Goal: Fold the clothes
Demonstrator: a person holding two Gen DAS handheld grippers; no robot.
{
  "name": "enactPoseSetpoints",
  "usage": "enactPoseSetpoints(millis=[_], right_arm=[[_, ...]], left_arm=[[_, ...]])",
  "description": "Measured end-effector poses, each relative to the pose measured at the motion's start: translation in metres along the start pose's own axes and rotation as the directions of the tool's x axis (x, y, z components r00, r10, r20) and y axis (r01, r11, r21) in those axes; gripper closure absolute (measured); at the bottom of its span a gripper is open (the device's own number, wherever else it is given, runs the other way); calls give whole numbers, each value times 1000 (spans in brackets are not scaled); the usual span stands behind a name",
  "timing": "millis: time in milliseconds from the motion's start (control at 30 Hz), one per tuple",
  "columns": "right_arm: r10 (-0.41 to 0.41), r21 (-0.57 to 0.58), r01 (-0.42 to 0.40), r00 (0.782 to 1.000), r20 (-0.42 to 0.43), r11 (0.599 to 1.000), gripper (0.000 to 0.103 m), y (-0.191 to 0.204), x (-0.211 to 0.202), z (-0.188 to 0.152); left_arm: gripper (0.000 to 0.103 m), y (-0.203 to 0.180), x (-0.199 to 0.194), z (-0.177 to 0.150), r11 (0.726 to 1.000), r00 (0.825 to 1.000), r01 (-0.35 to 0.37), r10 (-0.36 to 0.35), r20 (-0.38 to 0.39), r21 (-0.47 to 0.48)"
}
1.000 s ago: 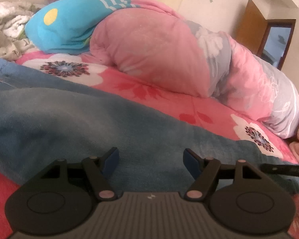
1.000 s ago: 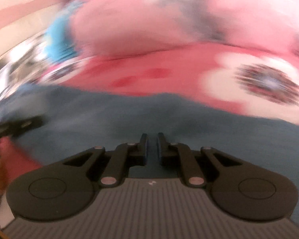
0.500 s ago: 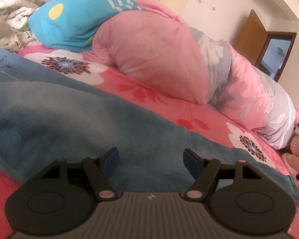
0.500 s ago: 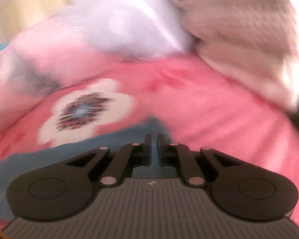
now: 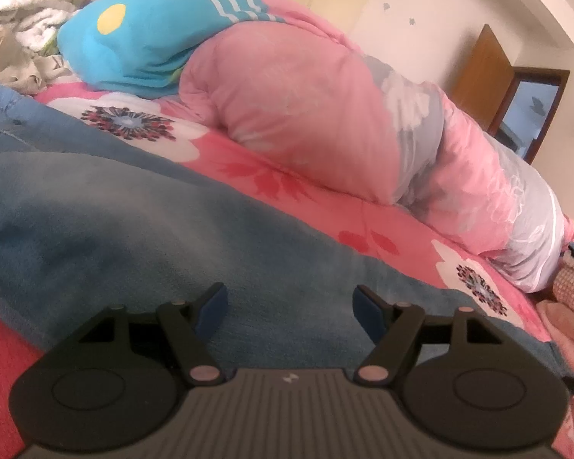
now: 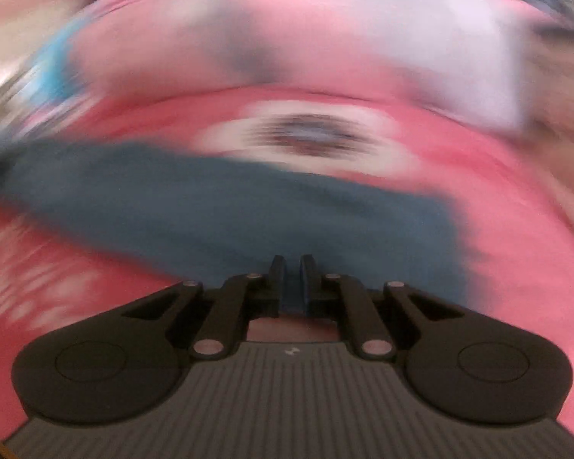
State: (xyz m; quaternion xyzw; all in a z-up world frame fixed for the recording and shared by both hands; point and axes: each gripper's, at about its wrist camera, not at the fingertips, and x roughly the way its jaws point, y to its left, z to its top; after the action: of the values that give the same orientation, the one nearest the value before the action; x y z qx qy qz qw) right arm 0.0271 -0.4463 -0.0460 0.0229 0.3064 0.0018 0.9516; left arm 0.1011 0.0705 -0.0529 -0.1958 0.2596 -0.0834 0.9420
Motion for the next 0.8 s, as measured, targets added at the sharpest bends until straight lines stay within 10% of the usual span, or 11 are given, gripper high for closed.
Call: enactPoseSetpoints(millis=[200,400,567,800], right_arm=[[-233,112,225,970,65,968,97,-44,-28,9],[35,-79,-24,991,132,997,97,57,6,47],[285,-267,-262,957,51,927,97,167,55,63],[350,-326,-351,934,-65,877,99,227,101,70]], left_arm=[[29,1,0,0,1000,1000,1,-1,1,-4],[29,0,-1,0,1000,1000,11,-11,5,-14],[29,3,-2,-1,1000,1000,19,-19,9,-24],[29,4,-2,0,999,1000,25,-25,10,-31]])
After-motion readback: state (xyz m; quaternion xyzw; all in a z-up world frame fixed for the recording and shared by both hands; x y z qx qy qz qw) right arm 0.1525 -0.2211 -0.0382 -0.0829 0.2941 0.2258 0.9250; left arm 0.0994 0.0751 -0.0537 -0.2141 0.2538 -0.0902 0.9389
